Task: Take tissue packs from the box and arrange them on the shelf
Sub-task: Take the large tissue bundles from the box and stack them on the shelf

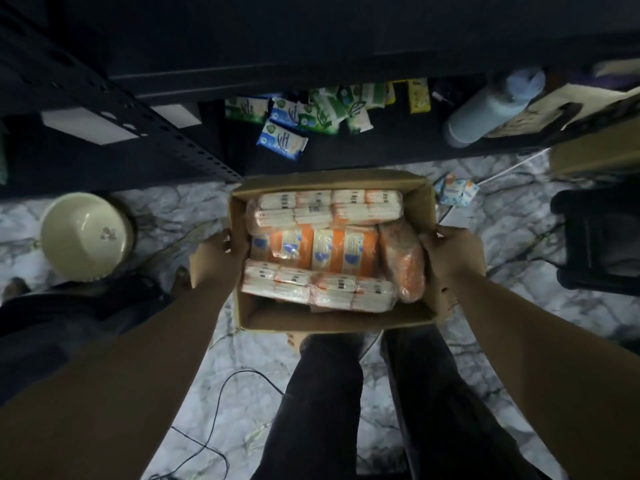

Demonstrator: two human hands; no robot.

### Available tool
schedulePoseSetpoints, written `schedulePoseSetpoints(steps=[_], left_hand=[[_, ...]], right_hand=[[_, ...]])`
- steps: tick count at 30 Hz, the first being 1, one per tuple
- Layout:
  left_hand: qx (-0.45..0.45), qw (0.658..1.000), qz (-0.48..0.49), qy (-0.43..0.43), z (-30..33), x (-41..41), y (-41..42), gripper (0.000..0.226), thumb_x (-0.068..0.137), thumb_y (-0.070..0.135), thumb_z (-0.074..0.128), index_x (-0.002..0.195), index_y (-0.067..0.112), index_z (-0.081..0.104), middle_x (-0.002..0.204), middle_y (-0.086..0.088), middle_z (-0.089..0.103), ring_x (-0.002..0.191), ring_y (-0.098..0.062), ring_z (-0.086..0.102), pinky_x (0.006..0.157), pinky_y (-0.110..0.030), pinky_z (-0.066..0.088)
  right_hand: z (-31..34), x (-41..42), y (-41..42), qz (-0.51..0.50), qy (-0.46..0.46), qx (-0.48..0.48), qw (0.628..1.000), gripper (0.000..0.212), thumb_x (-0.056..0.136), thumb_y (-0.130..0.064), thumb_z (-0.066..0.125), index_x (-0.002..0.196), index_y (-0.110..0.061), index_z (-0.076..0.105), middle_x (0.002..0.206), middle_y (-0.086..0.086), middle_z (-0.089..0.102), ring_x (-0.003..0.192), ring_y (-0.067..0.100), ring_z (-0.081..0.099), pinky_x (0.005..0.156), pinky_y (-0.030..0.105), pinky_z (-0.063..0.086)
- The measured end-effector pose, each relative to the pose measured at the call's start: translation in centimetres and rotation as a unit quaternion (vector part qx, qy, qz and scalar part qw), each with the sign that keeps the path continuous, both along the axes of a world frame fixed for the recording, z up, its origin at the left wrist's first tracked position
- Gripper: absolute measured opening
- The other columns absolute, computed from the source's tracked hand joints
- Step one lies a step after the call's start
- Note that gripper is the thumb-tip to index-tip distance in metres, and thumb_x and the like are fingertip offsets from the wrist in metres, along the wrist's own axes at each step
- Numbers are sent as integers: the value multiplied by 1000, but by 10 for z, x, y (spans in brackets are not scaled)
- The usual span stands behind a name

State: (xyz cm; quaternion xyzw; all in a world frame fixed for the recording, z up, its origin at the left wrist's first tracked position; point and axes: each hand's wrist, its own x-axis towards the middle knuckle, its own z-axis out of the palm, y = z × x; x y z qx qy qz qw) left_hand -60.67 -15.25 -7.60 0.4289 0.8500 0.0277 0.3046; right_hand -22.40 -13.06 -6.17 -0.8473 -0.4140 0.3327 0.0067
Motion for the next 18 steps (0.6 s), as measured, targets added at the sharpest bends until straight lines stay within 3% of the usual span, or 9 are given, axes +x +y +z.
schedulePoseSetpoints(steps=[4,7,9,10,12,14,16,18], left_hand=[[18,999,-25,-33,24,7,-6,32,94,46,60,113,22,70,107,-11,76,101,-37,70,83,-43,55],[24,997,-62,-28,36,23,-5,53,93,39,69,139,18,55,127,-15,63,117,-36,56,94,-43,49],[45,995,-87,-34,39,32,1,72,87,40,73,150,28,41,141,-8,53,127,-28,46,98,-39,44],[59,993,-96,-44,39,35,5,78,86,39,76,153,29,38,148,-6,47,133,-26,42,102,-39,43],[67,992,-81,-73,36,39,18,85,85,37,81,156,27,36,158,-6,36,144,-25,37,111,-40,40],[54,992,-76,-82,28,37,31,91,81,39,84,157,31,35,159,-4,36,144,-28,39,114,-43,42],[33,991,-109,-64,18,35,39,92,78,37,86,155,33,38,150,-4,48,137,-31,48,110,-50,45],[48,987,-143,-55,10,34,45,77,76,30,87,145,26,52,135,-5,61,126,-32,56,105,-53,48]], right_hand=[[25,-14,-3,52,-20,17,998,43,96,-49,60,125,-18,69,115,14,74,110,40,66,89,45,54],[41,-30,-1,119,-7,51,992,56,94,-64,45,123,-22,67,108,8,72,98,30,66,79,37,48],[48,-43,6,133,41,66,988,42,98,-57,54,124,-28,67,105,2,72,92,23,63,76,32,44],[48,-48,10,144,62,72,985,39,97,-54,58,126,-30,66,107,0,72,94,21,64,78,31,44],[45,-59,21,166,83,65,981,53,91,-63,61,134,-33,62,118,-4,72,108,19,66,89,34,52],[40,-66,34,191,79,54,977,71,83,-72,62,142,-32,56,132,-2,68,123,21,61,102,41,51],[36,-73,46,229,84,48,969,79,81,-67,71,148,-28,53,142,3,63,131,24,56,108,43,48],[34,-83,58,282,106,54,952,87,79,-59,80,152,-24,49,148,6,58,136,27,53,113,43,44]])
